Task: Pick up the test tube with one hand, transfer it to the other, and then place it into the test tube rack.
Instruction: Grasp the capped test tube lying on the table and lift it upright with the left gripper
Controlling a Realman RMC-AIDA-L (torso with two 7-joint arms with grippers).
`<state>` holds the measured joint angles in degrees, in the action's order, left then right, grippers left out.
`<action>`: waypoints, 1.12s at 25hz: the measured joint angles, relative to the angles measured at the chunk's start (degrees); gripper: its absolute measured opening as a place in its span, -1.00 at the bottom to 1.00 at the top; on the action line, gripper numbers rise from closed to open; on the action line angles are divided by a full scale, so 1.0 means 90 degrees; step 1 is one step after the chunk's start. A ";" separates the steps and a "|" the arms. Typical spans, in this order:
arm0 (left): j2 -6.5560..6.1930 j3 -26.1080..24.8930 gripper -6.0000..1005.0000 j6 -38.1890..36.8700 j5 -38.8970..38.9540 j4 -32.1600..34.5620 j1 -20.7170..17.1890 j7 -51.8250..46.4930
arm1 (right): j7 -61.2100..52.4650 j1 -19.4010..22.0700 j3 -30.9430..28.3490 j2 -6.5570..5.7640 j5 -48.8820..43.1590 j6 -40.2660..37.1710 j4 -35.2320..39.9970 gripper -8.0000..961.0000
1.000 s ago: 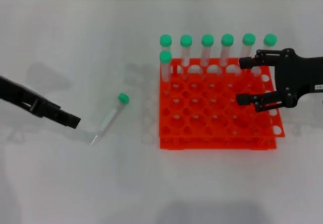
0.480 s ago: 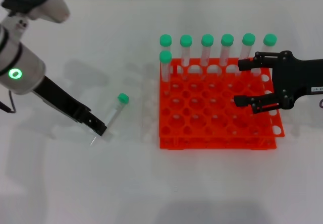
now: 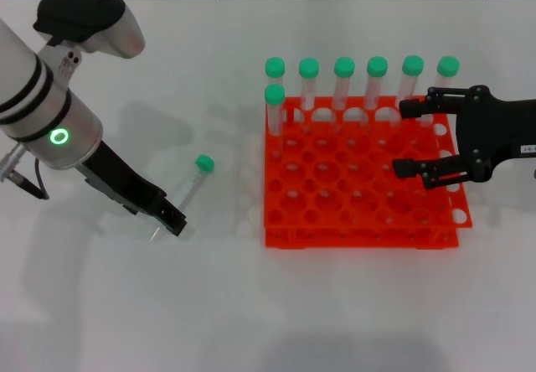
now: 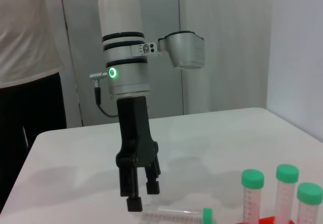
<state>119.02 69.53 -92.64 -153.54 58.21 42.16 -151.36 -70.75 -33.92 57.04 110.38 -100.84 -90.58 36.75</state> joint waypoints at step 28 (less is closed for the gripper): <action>0.0017 0.0514 -0.27 0.0525 -0.0004 -0.0462 0.0136 -0.0597 | 0.0041 -0.0022 0.0030 -0.0004 -0.0017 -0.0071 -0.0032 0.82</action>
<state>119.17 74.15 -87.92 -153.58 54.05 43.39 -156.73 -70.37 -34.12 57.31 110.34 -100.99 -91.23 36.47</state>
